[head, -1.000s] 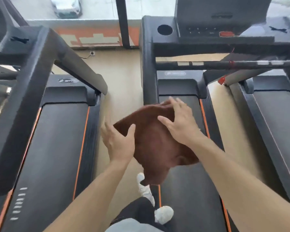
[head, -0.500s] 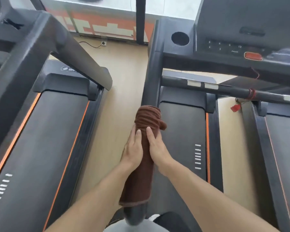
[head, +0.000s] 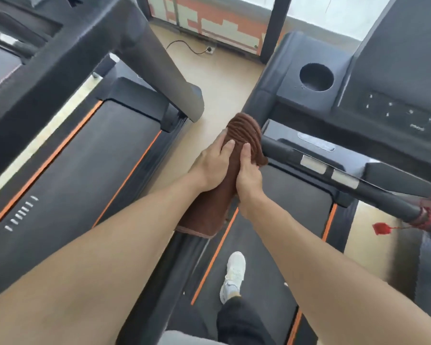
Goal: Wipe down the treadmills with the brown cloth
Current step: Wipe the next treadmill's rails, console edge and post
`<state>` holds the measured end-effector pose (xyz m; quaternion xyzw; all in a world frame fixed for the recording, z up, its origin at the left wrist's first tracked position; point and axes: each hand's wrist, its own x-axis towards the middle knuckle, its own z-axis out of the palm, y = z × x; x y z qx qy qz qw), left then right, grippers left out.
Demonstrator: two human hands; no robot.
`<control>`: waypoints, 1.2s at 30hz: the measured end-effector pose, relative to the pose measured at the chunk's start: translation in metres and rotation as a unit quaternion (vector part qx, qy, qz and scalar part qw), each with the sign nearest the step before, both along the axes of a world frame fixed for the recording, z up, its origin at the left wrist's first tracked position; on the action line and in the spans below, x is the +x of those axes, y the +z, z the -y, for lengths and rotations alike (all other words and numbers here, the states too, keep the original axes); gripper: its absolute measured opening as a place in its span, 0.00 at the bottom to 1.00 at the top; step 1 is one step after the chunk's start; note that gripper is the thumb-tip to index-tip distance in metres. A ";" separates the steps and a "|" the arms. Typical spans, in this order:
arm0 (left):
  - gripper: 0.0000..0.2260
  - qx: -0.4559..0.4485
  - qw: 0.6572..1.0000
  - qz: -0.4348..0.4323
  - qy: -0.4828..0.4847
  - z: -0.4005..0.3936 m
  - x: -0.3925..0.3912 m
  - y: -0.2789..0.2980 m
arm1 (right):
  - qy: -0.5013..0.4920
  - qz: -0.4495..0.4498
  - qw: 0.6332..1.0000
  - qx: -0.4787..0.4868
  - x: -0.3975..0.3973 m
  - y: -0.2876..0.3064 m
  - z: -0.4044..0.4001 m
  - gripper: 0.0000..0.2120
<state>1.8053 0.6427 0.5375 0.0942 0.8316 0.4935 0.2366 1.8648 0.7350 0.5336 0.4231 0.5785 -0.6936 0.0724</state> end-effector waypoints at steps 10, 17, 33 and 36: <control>0.32 -0.048 0.998 0.026 0.022 0.008 0.020 0.007 | 0.019 -0.043 0.999 0.006 -0.003 0.003 -0.007 0.43; 0.26 -0.115 0.992 0.002 0.042 0.060 0.099 0.013 | 0.098 -0.101 0.978 0.153 0.050 0.020 0.044 0.41; 0.19 -0.111 0.963 0.014 0.245 0.209 0.338 -0.019 | 0.446 -0.333 0.616 0.557 0.227 -0.005 0.166 0.15; 0.27 -0.021 0.947 0.064 0.313 0.211 0.363 -0.041 | 0.506 -0.330 0.534 0.591 0.217 0.001 0.175 0.15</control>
